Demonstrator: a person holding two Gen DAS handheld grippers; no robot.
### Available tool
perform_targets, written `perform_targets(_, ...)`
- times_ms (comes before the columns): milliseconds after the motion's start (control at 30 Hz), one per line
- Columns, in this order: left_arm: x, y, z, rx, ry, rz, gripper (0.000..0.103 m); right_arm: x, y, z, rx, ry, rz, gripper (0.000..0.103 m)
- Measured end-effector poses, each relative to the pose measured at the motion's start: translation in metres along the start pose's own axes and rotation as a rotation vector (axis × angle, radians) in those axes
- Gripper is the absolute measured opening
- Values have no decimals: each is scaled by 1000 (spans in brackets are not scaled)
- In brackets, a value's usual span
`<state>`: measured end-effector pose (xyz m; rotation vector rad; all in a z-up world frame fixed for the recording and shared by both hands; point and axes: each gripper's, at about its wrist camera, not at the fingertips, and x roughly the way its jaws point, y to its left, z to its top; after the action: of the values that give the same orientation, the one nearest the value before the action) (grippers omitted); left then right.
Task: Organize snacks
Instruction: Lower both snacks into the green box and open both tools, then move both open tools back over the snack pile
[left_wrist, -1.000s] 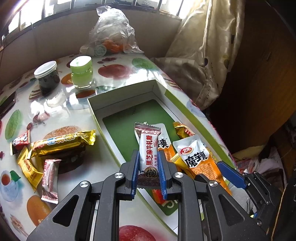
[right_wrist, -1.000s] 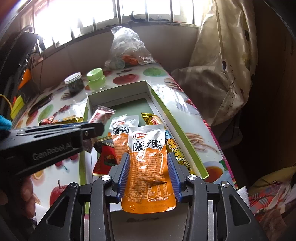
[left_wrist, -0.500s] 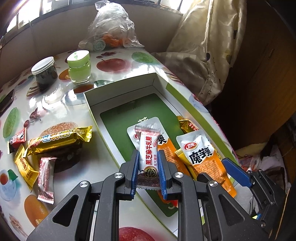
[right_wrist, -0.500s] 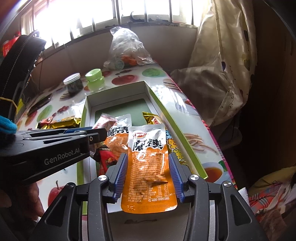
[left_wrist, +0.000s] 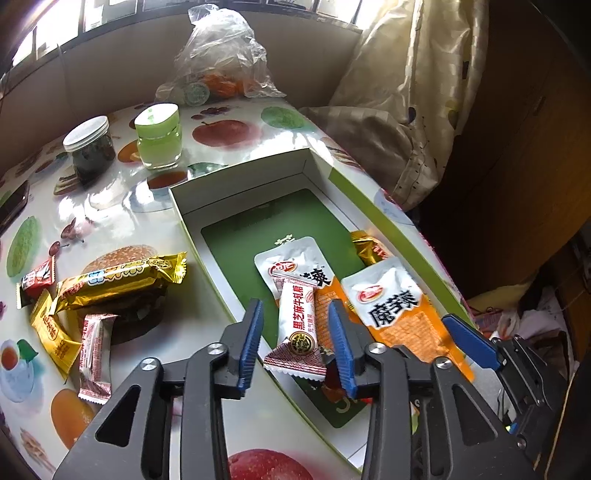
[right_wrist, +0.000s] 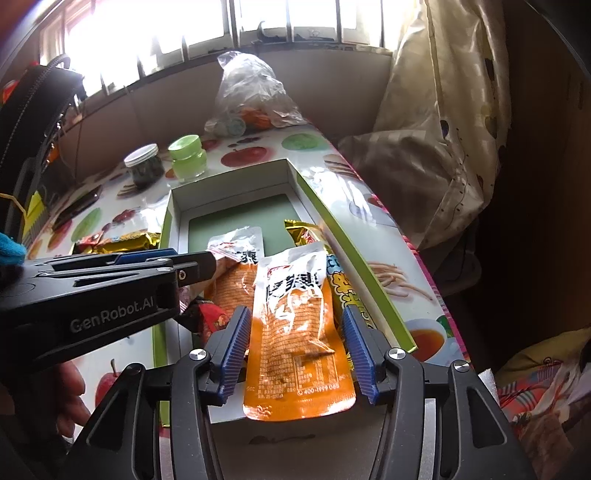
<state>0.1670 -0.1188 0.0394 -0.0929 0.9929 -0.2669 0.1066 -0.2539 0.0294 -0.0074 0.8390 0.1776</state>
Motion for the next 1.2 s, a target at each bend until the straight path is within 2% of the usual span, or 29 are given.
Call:
perform_targets(67,-5,-1,-1,7,-10,-2,45,-2,1,0,0,-5,-6,55)
perform_targets(167,-12,-1,-2,9,-23,6,46,-4,1,0,0,-10,-14,55)
perform_targets(433,-38,2,-12,33,-69,30,46,-16,8,-2,-1,-28,-14,55)
perform_targets(1200,-91,50,-41,-36,-137,101,46,-43,45,0,-14,-79,44,55)
